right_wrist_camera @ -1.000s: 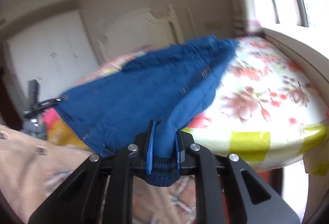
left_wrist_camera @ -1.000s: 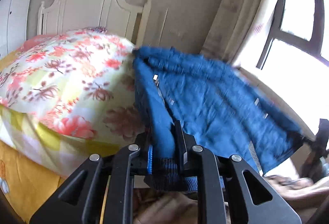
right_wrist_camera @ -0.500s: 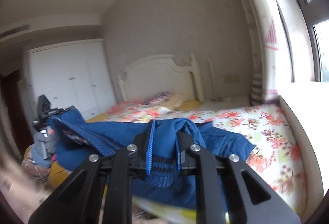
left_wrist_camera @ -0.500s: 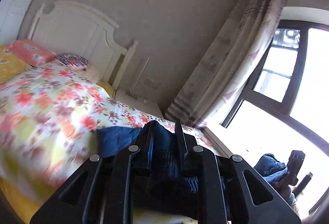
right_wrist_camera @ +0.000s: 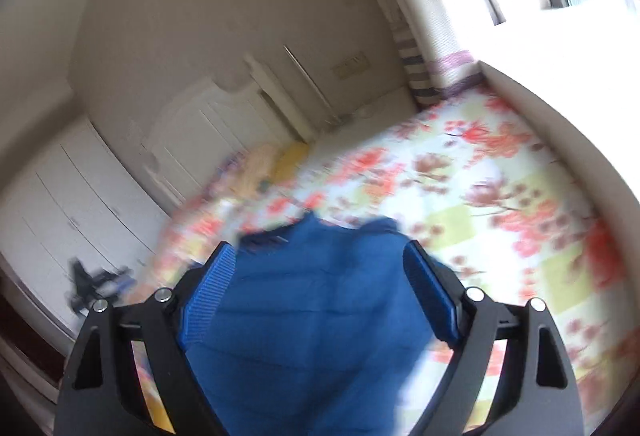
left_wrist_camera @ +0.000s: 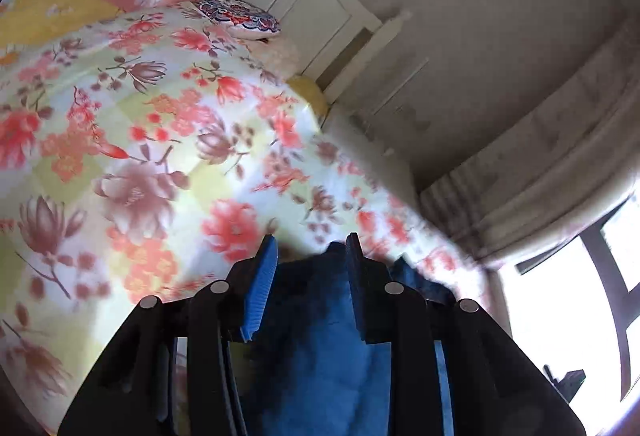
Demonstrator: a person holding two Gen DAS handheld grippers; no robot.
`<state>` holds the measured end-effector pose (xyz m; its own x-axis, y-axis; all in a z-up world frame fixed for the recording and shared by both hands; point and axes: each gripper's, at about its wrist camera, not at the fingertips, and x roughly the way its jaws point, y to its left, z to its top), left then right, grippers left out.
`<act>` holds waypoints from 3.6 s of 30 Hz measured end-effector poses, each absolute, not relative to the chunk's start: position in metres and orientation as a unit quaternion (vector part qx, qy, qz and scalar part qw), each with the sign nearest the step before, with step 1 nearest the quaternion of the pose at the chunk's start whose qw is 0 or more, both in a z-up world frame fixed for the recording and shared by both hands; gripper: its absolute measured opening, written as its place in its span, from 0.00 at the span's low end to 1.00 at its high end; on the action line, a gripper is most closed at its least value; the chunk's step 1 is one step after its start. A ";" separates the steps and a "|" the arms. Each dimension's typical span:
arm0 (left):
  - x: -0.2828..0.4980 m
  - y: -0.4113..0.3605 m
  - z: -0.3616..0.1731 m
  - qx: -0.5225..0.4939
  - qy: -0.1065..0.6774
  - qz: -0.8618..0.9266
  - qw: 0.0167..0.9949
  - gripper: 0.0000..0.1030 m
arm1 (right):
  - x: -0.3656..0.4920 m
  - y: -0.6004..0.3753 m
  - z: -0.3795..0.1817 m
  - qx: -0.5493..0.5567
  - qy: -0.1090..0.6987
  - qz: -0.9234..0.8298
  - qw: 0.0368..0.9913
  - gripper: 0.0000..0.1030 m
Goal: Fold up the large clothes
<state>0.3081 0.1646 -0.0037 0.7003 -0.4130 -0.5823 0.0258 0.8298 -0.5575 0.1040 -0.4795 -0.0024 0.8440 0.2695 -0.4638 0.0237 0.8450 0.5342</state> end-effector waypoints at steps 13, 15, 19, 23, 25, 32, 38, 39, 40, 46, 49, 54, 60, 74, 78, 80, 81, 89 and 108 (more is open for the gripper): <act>0.370 0.064 -0.067 -0.092 0.481 -0.193 0.850 0.23 | 0.176 -0.449 -0.067 0.142 0.398 0.090 0.902 0.79; 0.383 0.065 -0.073 -0.102 0.490 -0.194 0.844 0.23 | 0.179 -0.448 -0.070 0.139 0.394 0.097 0.903 0.72; 0.394 0.069 -0.076 -0.126 0.489 -0.213 0.837 0.23 | 0.172 -0.450 -0.066 0.146 0.374 0.098 0.911 0.53; 0.405 0.072 -0.076 -0.152 0.486 -0.244 0.825 0.24 | 0.172 -0.454 -0.069 0.158 0.372 0.104 0.909 0.53; 0.409 0.072 -0.075 -0.154 0.488 -0.253 0.821 0.25 | 0.173 -0.454 -0.071 0.162 0.373 0.106 0.907 0.53; 0.421 0.066 -0.079 -0.156 0.500 -0.264 0.810 0.27 | 0.175 -0.455 -0.075 0.167 0.374 0.106 0.906 0.54; 0.356 0.059 -0.038 -0.090 0.379 -0.223 0.894 0.18 | 0.138 -0.425 -0.034 0.088 0.302 0.078 0.946 0.06; 0.342 0.058 -0.027 -0.084 0.360 -0.227 0.901 0.18 | 0.126 -0.415 -0.021 0.064 0.282 0.079 0.954 0.06; 0.324 0.057 -0.009 -0.077 0.336 -0.231 0.910 0.17 | 0.117 -0.409 -0.009 0.053 0.269 0.079 0.959 0.06; 0.346 0.049 0.056 -0.069 0.318 -0.187 0.927 0.18 | 0.142 -0.407 0.055 0.038 0.242 0.066 0.967 0.06; 0.387 0.039 0.042 -0.067 0.351 -0.152 0.921 0.18 | 0.199 -0.416 0.040 0.051 0.288 0.039 0.955 0.06; 0.430 0.025 -0.047 -0.042 0.423 -0.103 0.899 0.18 | 0.254 -0.430 -0.056 0.080 0.400 0.006 0.913 0.18; 0.433 0.060 -0.074 -0.135 0.444 -0.145 0.874 0.20 | 0.229 -0.472 -0.079 0.198 0.382 0.022 0.902 0.76; 0.202 0.159 -0.090 -0.147 0.406 -0.268 0.861 0.26 | -0.035 -0.455 -0.082 0.167 0.301 0.153 0.926 0.82; 0.186 0.159 -0.107 -0.163 0.406 -0.254 0.863 0.75 | -0.029 -0.448 -0.102 0.167 0.305 0.165 0.923 0.82; 0.181 0.160 -0.109 -0.181 0.384 -0.246 0.871 0.95 | -0.017 -0.443 -0.106 0.167 0.306 0.169 0.922 0.80; 0.180 0.158 -0.110 -0.188 0.380 -0.252 0.870 0.95 | -0.012 -0.439 -0.107 0.162 0.308 0.172 0.922 0.72; 0.188 0.112 -0.106 -0.094 0.391 -0.262 0.877 0.73 | -0.009 -0.418 -0.104 0.118 0.294 0.148 0.937 0.41; 0.096 0.146 -0.098 -0.106 0.372 -0.209 0.898 0.46 | -0.069 -0.410 -0.095 0.080 0.328 0.176 0.925 0.53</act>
<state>0.0957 0.1462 -0.0978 0.6353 -0.4541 -0.6246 0.2963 0.8903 -0.3459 -0.0685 -0.4102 -0.0946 0.7227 0.3780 -0.5786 -0.2731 0.9252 0.2634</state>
